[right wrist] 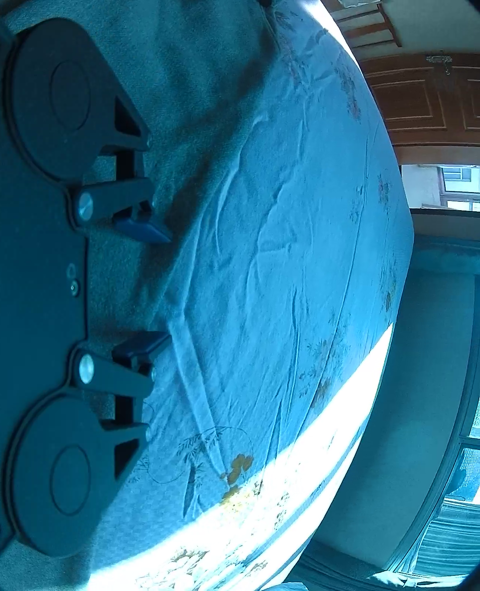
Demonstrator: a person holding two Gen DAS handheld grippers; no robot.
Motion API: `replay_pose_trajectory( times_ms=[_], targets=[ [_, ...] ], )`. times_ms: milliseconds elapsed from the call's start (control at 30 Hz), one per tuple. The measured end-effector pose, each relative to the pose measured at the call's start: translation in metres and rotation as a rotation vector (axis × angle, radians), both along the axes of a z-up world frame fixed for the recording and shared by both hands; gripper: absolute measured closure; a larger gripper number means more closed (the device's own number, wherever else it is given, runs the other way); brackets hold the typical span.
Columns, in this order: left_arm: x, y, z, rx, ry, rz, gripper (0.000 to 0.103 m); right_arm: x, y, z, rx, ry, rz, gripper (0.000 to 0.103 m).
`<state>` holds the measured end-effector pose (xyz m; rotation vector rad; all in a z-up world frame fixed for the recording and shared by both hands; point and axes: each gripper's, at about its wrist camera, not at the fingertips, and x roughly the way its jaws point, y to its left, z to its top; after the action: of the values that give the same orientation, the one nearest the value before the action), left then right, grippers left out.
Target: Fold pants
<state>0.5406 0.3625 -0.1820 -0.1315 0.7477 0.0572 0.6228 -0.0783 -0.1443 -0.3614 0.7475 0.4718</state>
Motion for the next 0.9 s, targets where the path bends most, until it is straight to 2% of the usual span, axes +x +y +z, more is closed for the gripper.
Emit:
replay_pose_trajectory(
  times_ms=[133, 200, 267, 333, 367, 400, 467, 533, 600, 767, 900],
  targets=[
    [0.004, 0.0, 0.0, 0.007, 0.014, -0.01, 0.076, 0.01, -0.004, 0.006, 0.048, 0.089, 0.101, 0.059],
    [0.004, -0.001, 0.0, 0.018, 0.016, -0.021, 0.076, 0.011, 0.001, 0.004, -0.026, 0.085, 0.151, 0.06],
    [0.006, -0.001, -0.001, 0.016, 0.021, -0.017, 0.075, 0.015, 0.002, 0.002, -0.032, 0.109, 0.171, 0.06],
    [0.008, -0.002, -0.003, 0.017, 0.019, -0.008, 0.073, 0.018, 0.0, 0.001, 0.004, 0.152, 0.164, 0.08],
    [0.009, -0.003, -0.004, 0.017, 0.019, -0.003, 0.073, 0.016, 0.002, 0.001, -0.002, 0.15, 0.162, 0.094],
    [0.009, -0.004, -0.005, 0.021, 0.017, -0.002, 0.073, 0.012, 0.004, 0.002, -0.013, 0.136, 0.166, 0.101],
    [0.008, -0.006, -0.003, 0.029, 0.003, 0.002, 0.078, 0.006, 0.002, 0.007, 0.003, 0.105, 0.145, 0.103],
    [0.002, -0.011, 0.003, 0.068, -0.033, -0.008, 0.084, -0.004, -0.003, 0.017, 0.03, 0.07, 0.131, 0.103],
    [-0.007, -0.014, 0.011, 0.093, -0.076, -0.023, 0.084, -0.021, -0.007, 0.034, 0.039, 0.022, 0.138, 0.103],
    [-0.034, -0.009, 0.042, 0.08, -0.199, -0.042, 0.085, -0.065, -0.014, 0.073, 0.033, -0.044, 0.156, 0.103],
    [-0.072, -0.006, 0.063, 0.061, -0.303, -0.085, 0.085, -0.111, -0.023, 0.097, 0.028, -0.086, 0.18, 0.103]
  ],
)
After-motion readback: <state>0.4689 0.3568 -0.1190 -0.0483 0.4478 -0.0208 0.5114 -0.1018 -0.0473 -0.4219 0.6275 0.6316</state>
